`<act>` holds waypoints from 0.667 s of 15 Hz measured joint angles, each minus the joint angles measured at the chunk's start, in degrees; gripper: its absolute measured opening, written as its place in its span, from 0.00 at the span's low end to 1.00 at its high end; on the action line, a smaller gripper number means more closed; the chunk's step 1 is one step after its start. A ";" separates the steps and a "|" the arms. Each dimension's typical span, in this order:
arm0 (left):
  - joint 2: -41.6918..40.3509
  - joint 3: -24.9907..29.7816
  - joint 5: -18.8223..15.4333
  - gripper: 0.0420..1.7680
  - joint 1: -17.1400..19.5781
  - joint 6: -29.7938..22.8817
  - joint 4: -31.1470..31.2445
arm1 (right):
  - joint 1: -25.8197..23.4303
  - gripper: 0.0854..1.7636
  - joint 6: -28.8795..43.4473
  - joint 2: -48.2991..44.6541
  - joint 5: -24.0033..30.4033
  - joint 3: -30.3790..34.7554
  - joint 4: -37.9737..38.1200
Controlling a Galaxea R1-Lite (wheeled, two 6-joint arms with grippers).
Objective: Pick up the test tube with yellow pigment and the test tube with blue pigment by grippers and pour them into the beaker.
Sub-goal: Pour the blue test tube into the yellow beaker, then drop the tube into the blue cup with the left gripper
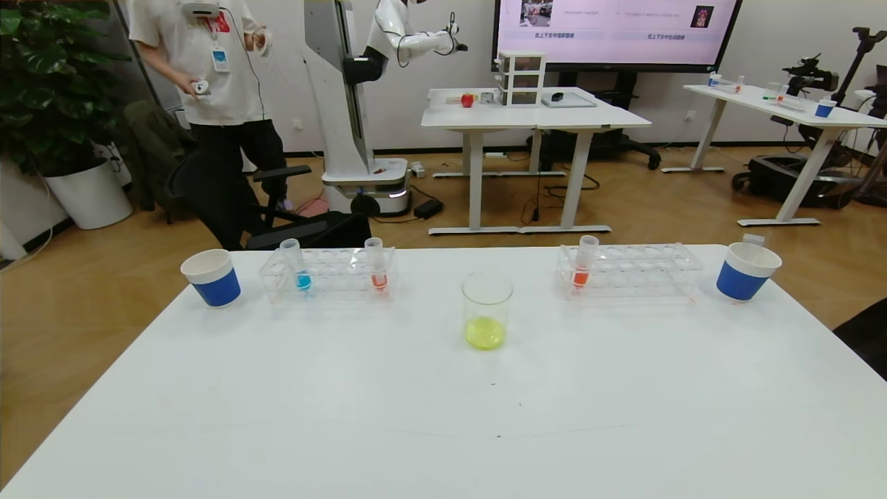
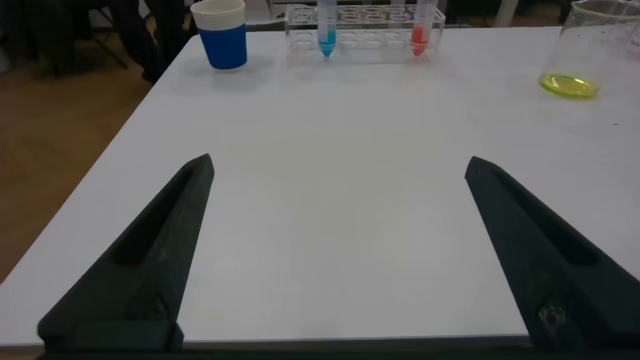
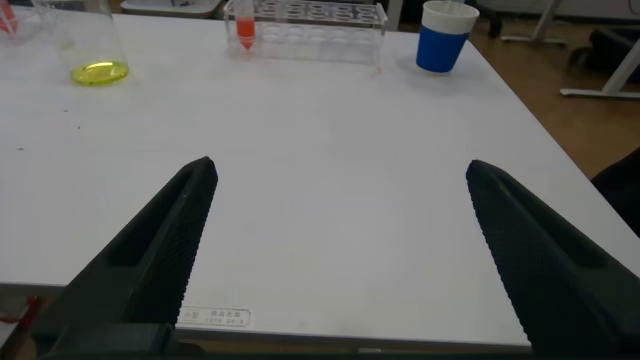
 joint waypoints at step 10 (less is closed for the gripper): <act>3.68 -12.92 -0.11 0.99 -0.23 -0.72 1.62 | 0.00 0.98 -0.02 0.00 0.00 0.02 -0.02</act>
